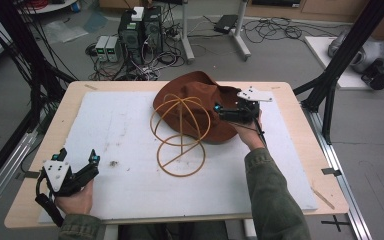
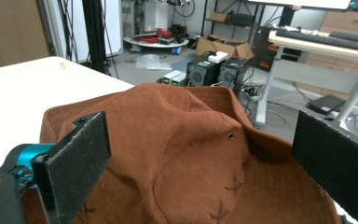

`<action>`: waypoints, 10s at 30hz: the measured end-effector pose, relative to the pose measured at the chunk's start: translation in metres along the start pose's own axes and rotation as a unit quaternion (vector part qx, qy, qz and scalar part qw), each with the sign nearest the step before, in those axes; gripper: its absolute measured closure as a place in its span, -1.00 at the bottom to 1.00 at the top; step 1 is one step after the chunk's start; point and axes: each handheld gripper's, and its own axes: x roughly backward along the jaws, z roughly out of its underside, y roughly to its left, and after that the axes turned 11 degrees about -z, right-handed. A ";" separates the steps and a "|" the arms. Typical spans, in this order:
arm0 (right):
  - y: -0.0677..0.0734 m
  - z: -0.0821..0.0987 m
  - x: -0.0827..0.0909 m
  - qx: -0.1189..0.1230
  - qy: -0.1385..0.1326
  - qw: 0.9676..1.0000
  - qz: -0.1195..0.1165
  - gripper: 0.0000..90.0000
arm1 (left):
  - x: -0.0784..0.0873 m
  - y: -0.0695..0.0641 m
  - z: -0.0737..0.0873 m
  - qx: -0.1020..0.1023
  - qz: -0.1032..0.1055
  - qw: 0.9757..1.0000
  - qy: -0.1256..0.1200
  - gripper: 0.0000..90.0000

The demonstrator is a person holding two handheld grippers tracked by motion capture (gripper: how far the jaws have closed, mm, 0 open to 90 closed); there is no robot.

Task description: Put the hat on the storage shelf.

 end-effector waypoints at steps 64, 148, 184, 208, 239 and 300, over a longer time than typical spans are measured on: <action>0.000 0.022 -0.076 -0.006 0.152 0.984 -0.094 0.97 | -0.001 -0.001 0.001 -0.001 0.009 1.000 -0.004 -0.67; 0.011 -0.072 0.063 0.041 -0.182 0.982 0.004 0.96 | 0.001 -0.002 0.000 0.006 0.014 1.000 -0.001 -0.64; 0.076 -0.093 0.082 0.063 -0.228 0.959 -0.154 0.96 | -0.001 -0.007 0.000 0.002 0.021 1.000 0.002 -0.64; 0.087 -0.075 0.089 0.047 -0.222 0.954 -0.194 0.95 | -0.001 -0.007 0.001 0.001 0.018 1.000 0.003 -0.64; 0.096 -0.072 0.087 0.077 -0.155 0.948 -0.266 0.95 | -0.002 -0.008 0.002 -0.002 0.018 1.000 0.005 -0.64; 0.088 -0.070 0.094 0.055 -0.142 0.969 -0.195 -0.66 | -0.002 -0.008 0.002 0.000 0.019 1.000 0.006 -0.64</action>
